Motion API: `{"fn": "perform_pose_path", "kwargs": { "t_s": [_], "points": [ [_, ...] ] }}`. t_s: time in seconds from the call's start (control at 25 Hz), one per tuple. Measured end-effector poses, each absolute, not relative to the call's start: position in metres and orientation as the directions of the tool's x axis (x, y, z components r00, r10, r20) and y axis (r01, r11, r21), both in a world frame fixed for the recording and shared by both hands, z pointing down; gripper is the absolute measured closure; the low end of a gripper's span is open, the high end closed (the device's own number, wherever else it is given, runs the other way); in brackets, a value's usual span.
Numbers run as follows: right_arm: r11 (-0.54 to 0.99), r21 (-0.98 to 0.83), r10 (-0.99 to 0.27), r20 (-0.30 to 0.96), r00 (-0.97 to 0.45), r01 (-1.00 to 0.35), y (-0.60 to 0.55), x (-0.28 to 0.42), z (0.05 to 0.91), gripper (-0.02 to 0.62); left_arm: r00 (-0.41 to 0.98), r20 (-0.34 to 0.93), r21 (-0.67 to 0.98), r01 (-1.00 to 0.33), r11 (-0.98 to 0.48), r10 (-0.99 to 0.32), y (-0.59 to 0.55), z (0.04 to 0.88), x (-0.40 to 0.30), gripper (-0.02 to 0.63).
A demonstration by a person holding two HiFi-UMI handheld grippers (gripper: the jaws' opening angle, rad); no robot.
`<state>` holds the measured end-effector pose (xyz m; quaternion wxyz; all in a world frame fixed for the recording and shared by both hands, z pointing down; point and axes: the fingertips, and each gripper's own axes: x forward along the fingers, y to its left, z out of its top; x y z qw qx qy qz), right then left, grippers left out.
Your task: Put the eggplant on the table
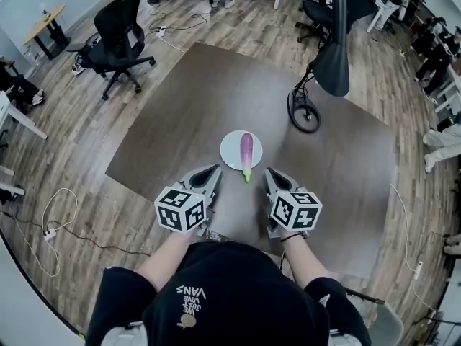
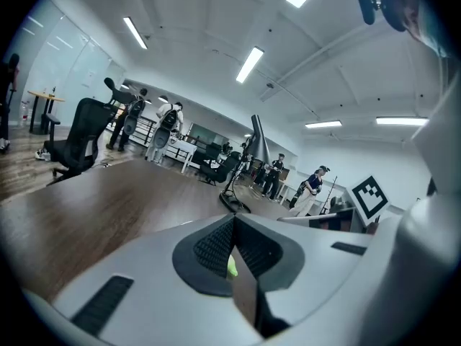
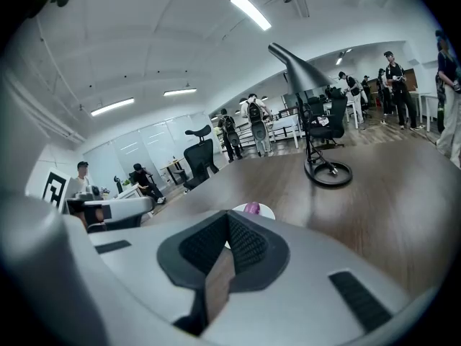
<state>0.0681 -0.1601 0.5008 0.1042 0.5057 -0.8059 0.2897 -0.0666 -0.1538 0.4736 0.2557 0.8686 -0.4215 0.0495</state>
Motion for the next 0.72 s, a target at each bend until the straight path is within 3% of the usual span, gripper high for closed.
{"fn": "perform_pose_path", "kwargs": {
  "t_s": [0.72],
  "points": [
    [0.322,-0.346,-0.753,0.471,-0.46,-0.881,-0.1503,0.0708,0.501,0.577,0.63,0.303,0.402,-0.765,-0.503,-0.715,-0.1431,0.4754,-0.0666,0.595]
  ]
}}
